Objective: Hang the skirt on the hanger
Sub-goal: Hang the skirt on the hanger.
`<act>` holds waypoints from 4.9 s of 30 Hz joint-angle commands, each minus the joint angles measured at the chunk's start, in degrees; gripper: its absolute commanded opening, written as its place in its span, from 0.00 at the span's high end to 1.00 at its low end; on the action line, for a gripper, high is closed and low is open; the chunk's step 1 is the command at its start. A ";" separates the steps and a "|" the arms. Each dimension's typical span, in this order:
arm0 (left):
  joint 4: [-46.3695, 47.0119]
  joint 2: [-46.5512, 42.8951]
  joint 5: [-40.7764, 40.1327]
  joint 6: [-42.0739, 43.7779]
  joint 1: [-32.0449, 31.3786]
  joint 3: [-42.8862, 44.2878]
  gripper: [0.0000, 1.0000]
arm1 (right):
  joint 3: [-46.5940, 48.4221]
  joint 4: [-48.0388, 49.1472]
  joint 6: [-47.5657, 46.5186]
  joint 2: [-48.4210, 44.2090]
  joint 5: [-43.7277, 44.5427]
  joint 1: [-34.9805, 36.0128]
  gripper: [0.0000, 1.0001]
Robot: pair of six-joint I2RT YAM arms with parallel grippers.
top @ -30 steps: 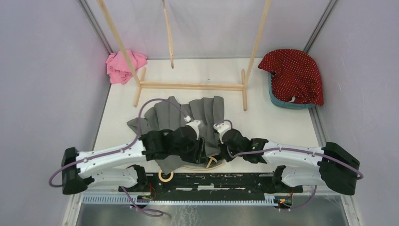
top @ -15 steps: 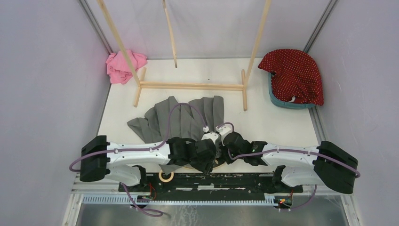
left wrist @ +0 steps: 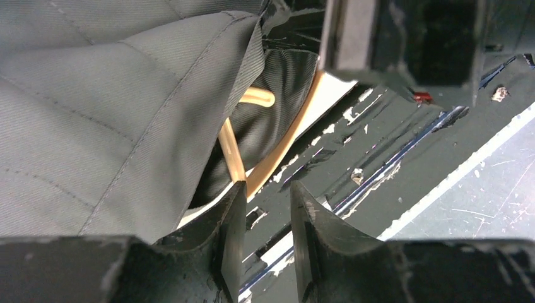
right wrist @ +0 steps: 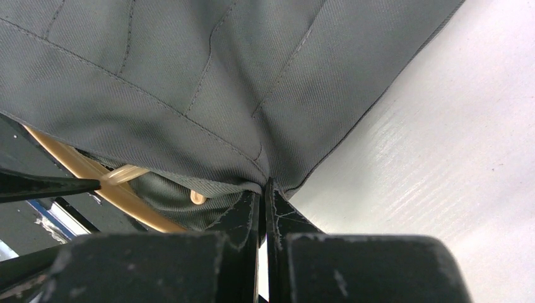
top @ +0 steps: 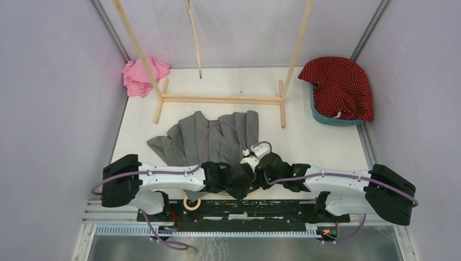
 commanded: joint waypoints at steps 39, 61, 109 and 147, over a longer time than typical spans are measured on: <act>2.79 -5.31 1.28 1.28 2.17 -3.89 0.92 | 0.53 0.22 0.11 -0.80 -0.26 -0.17 0.99; 1.99 -6.09 4.24 1.06 2.15 -7.10 0.67 | 1.90 -0.07 -0.78 1.87 2.30 -0.15 0.99; 2.30 -7.26 8.52 3.36 3.01 -3.76 0.97 | 1.66 -0.52 -0.69 0.71 2.66 -0.19 0.99; 1.25 -8.87 5.23 1.38 3.18 -7.49 0.97 | 6.46 -7.86 -0.66 -5.74 3.48 0.07 0.99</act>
